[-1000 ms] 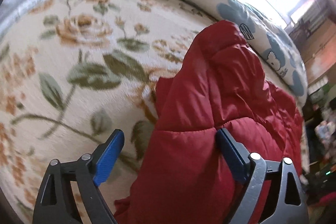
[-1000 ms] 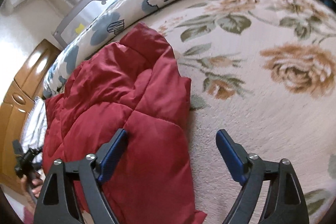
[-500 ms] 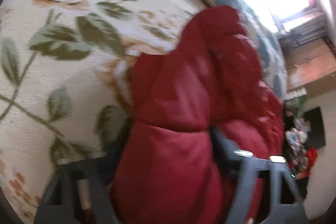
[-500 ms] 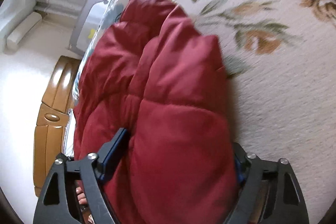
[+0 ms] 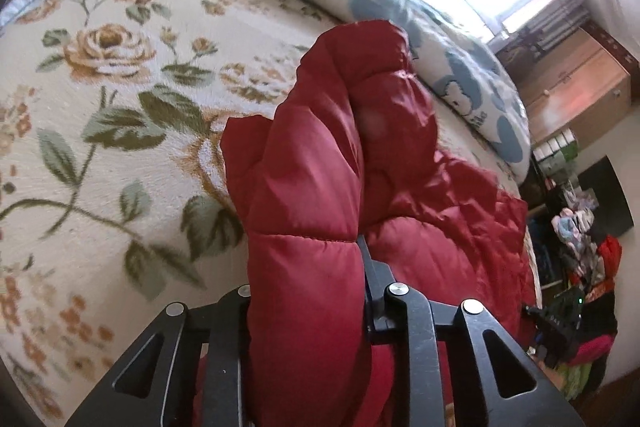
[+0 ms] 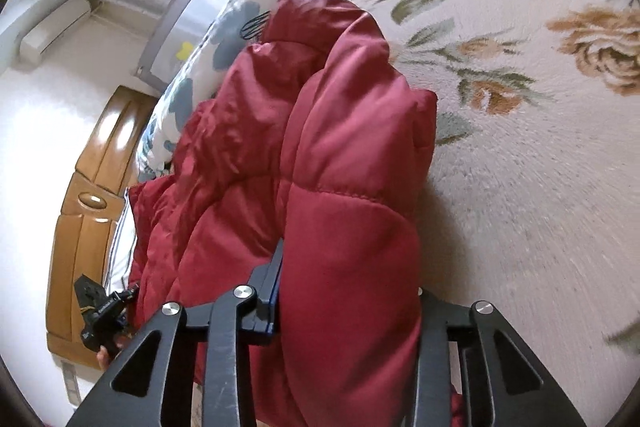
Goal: Fold large clothes
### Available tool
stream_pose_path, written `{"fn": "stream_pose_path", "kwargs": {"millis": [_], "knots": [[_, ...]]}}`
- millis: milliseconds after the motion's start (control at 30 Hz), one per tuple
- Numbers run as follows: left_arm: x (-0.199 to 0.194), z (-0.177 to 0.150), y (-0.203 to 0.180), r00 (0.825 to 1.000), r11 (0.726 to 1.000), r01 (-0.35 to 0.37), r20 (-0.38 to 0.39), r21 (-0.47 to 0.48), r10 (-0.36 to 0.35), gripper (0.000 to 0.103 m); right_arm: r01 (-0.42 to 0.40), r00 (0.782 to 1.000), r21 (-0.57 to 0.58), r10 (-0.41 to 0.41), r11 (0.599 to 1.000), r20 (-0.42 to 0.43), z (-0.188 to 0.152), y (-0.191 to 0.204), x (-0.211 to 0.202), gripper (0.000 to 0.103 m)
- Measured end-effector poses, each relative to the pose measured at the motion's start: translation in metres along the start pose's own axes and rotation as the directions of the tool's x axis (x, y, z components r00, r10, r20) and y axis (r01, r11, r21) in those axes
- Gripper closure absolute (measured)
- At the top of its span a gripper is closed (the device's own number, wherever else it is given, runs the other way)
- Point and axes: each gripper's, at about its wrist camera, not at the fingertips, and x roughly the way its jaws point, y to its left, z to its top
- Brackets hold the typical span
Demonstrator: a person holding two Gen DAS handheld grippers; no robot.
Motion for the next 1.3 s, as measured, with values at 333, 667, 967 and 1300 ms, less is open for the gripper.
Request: {"fn": "stream_pose_path", "kwargs": {"millis": [333,667,967,1300], "knots": [[-0.103,-0.068,0.007,0.999,0.998,0.046,0.023,0.046,-0.048,0.078,-0.042,0.999,-0.054,0.040,0.998,-0.034,-0.052,0.023,-0.051,0.070],[-0.178,-0.150,0.036,0.998,0.998,0.054,-0.012,-0.011,-0.054,0.078,-0.074,0.992,-0.041,0.069,0.996,-0.103,-0.121,0.012,-0.090,0.069],[-0.197,-0.177,0.031,0.999,1.000,-0.022,-0.034,0.008,0.023,0.076,-0.042,0.992,-0.020,0.039,0.999,-0.120,-0.139,0.001,-0.089,0.064],[-0.179,-0.187,0.018,0.989,0.988,-0.148,-0.020,0.038,0.149,0.057,-0.028,0.994,0.014,0.029,1.000,-0.107,-0.154,-0.018,-0.083,0.052]]}}
